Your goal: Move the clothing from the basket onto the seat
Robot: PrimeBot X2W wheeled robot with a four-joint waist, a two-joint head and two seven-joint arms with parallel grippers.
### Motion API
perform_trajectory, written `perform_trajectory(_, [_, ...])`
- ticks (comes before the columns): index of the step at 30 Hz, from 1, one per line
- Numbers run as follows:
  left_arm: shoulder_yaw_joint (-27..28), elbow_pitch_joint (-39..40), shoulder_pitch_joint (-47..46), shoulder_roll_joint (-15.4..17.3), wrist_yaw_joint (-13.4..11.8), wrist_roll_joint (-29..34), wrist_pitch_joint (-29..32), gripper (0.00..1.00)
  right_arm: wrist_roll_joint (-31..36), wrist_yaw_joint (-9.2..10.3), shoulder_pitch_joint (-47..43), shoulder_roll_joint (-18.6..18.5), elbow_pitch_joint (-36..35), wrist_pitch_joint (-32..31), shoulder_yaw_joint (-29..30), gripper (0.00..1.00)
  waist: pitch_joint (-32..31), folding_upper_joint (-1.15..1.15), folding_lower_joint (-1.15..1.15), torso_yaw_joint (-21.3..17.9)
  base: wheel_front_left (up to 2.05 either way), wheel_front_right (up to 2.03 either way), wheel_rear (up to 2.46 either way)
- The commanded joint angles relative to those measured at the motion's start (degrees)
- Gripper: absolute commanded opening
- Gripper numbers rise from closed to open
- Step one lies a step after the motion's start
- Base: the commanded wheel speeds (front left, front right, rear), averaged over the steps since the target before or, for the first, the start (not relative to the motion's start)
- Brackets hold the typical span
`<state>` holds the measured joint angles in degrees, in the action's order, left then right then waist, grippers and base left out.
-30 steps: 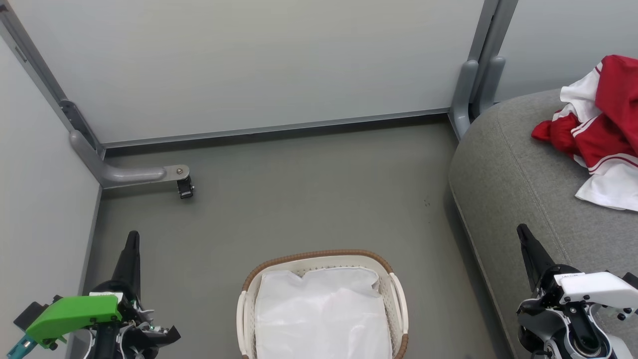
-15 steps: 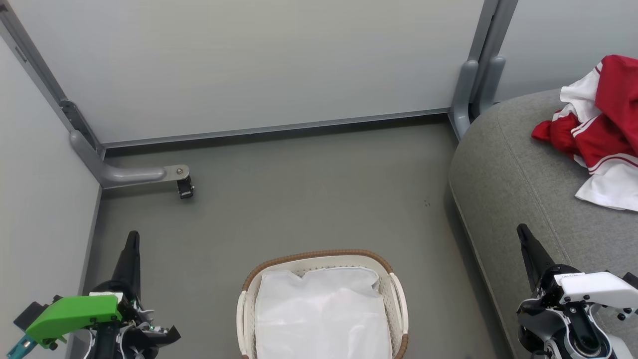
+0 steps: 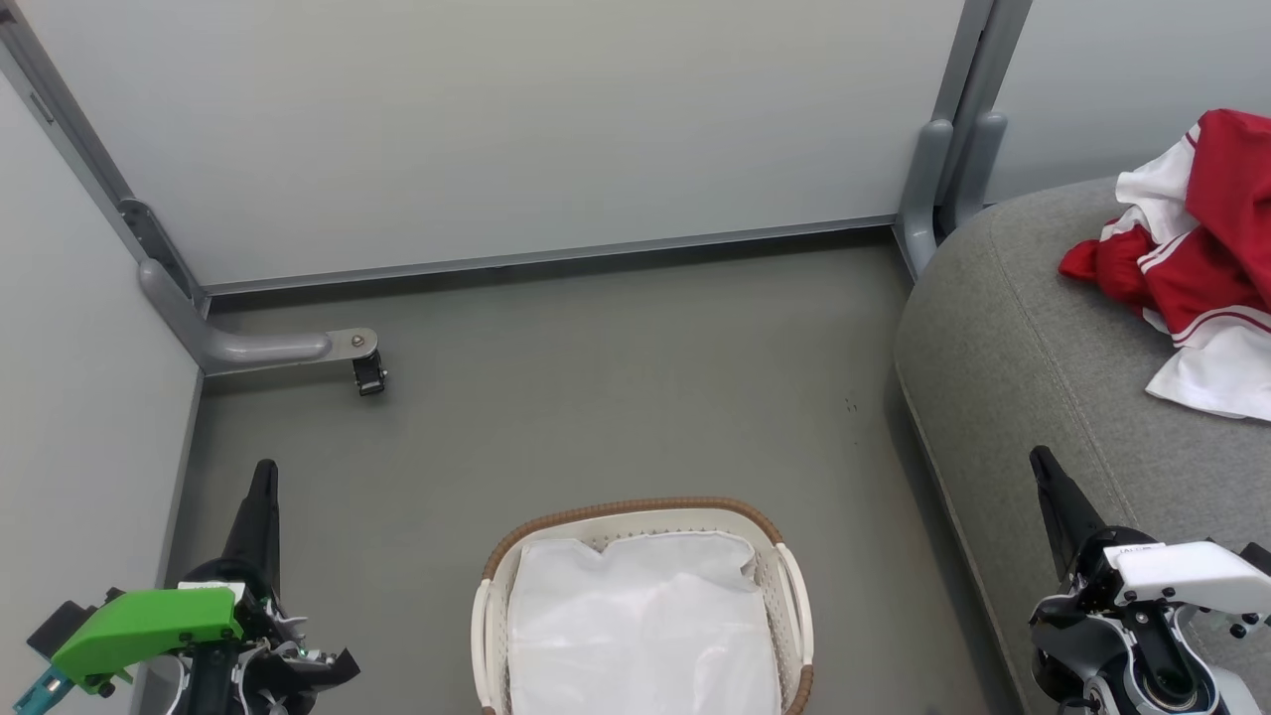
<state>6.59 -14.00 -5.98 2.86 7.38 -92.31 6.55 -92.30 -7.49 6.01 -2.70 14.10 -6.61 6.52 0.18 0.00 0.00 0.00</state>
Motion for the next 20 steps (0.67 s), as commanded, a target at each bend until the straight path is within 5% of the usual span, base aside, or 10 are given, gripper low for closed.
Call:
perform_trajectory(1, [0.1,0.03,-0.55,0.02,0.29,-0.19,0.16,0.0,-0.23,0.0,0.43,-0.34,-0.22,-0.06,0.1,0.0,0.0,0.0,0.0,0.0,0.0,0.0,0.0])
perform_trajectory(20, [0.09,0.03,-0.55,0.02,0.29,-0.2,0.16,0.0,-0.23,0.0,0.42,-0.34,-0.22,-0.05,0.1,0.0,0.0,0.0,0.0,0.0,0.0,0.0,0.0])
